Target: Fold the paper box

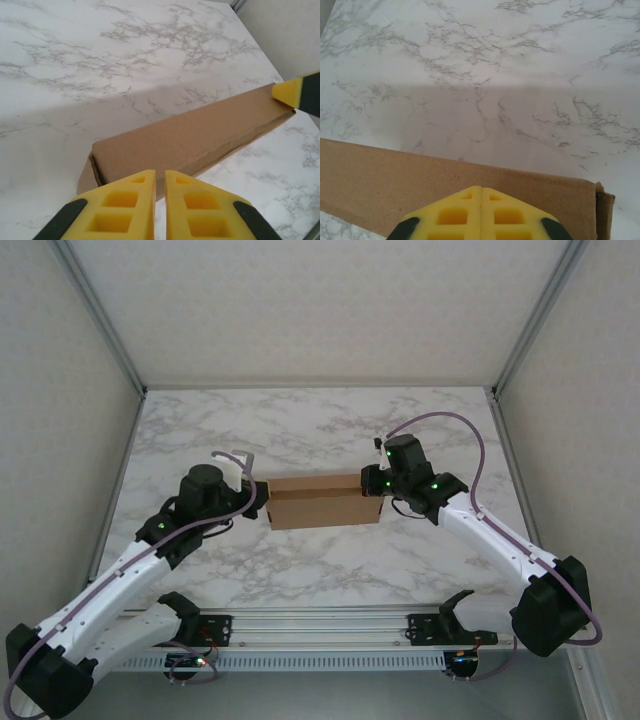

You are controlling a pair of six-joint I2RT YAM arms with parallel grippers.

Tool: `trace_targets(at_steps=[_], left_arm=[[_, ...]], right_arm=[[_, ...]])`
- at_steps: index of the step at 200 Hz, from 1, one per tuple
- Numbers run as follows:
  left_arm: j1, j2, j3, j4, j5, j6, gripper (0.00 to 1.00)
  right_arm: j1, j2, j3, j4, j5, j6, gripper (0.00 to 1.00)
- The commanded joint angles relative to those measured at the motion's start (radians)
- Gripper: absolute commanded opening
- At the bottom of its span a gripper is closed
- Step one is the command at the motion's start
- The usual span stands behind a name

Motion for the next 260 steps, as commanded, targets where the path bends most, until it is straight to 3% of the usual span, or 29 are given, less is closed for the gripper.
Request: trace_targets(at_steps=[1, 47, 134, 203, 226, 260], left_arm=[[0.011, 0.065, 0.039, 0.074, 0.019, -0.034, 0.12], [0.011, 0.170, 0.050, 0.132, 0.068, -0.050, 0.08], [0.009, 0.079, -0.199, 0.215, 0.089, -0.123, 0.06], [0.009, 0.088, -0.269, 0.207, 0.043, -0.119, 0.05], [0.010, 0.083, -0.249, 0.189, 0.030, -0.102, 0.04], [0.007, 0.112, -0.210, 0.165, 0.031, -0.078, 0.05]], right_arm=[[0.003, -0.002, -0.031, -0.060, 0.019, 0.015, 0.00], [0.004, 0.003, -0.030, -0.067, 0.029, 0.012, 0.00], [0.016, 0.031, -0.076, -0.050, 0.029, 0.027, 0.00], [0.022, 0.018, -0.090, -0.063, 0.067, 0.027, 0.00], [0.011, -0.058, -0.051, -0.060, 0.066, 0.019, 0.14], [-0.065, -0.128, -0.009, -0.048, -0.062, 0.003, 0.30]])
